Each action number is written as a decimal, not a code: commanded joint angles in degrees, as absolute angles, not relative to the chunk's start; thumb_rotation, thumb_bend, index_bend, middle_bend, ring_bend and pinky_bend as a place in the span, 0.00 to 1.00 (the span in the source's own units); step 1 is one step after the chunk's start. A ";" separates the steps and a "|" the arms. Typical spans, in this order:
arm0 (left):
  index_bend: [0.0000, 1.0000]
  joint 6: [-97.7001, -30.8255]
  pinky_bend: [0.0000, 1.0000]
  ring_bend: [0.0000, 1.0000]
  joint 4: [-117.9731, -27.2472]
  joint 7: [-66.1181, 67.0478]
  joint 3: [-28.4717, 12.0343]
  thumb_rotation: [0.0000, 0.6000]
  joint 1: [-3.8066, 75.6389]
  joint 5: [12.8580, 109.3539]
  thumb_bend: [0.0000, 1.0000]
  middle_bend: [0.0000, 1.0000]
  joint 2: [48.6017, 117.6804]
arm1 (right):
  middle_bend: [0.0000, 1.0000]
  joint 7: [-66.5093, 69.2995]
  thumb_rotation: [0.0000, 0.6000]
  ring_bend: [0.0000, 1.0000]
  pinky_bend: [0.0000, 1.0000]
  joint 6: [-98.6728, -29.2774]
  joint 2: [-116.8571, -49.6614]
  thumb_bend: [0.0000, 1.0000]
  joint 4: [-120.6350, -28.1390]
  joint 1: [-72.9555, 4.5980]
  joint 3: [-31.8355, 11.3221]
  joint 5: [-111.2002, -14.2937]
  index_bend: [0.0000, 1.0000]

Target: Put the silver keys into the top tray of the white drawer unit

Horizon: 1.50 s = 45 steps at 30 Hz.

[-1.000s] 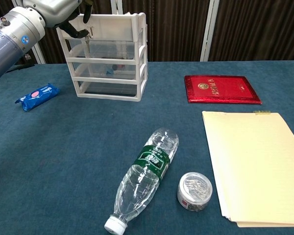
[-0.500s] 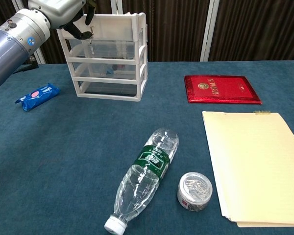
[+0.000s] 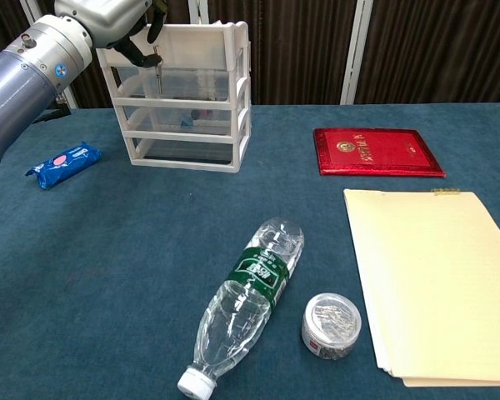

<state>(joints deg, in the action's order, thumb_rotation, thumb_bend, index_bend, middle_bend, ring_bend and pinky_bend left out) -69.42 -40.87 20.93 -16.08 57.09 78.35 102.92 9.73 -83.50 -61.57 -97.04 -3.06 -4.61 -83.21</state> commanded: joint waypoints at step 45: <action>0.59 -70.78 0.78 0.86 -40.49 23.06 -18.21 1.00 58.31 76.29 0.11 0.95 103.63 | 0.00 10.16 1.00 0.00 0.00 -83.77 -61.37 0.00 -97.36 -2.74 -4.37 -83.52 0.00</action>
<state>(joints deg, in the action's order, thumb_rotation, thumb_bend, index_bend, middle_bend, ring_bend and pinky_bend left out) -70.77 -40.32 22.96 -18.06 58.28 76.44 103.70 10.15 -83.77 -61.37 -97.36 -2.74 -4.37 -83.51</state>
